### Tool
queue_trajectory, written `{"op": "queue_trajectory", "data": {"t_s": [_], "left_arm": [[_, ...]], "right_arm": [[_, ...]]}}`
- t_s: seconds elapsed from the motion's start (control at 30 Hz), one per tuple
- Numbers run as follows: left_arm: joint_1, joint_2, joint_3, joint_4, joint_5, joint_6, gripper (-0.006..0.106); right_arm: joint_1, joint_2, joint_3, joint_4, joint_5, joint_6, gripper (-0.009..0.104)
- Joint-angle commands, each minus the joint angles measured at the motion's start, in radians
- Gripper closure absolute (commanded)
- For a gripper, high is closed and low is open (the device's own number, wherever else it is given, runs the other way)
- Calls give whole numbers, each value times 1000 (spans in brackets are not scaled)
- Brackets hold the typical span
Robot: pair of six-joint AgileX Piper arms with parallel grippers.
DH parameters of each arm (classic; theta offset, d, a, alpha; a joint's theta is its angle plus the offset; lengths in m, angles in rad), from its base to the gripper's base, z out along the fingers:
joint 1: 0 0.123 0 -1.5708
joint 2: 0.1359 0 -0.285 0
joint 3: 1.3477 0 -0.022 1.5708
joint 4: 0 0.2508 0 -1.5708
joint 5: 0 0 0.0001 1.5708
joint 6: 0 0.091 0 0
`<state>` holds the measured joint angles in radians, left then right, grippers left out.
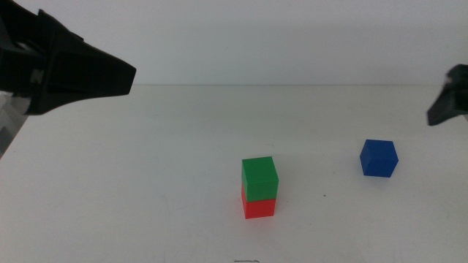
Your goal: Stack red cubes first, then green, then blue cubes in a specific spot.
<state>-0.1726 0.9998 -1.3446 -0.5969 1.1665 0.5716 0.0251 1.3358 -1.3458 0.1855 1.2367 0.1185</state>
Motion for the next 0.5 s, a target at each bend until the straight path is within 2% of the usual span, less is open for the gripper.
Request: {"op": "queue_trajectory", "data": {"t_s": [0.0, 0.3, 0.47], "left_arm": [[-1, -4, -23, -39, -50, -3, 9], [-1, -4, -23, -39, -50, -3, 9], [-1, -4, -23, -35, -50, -3, 9]], "right_arm": [[0, 43, -53, 4, -53, -5, 24], [12, 340, -190, -54, -50, 15, 22], [38, 458, -298, -112, -32, 27, 21]]}}
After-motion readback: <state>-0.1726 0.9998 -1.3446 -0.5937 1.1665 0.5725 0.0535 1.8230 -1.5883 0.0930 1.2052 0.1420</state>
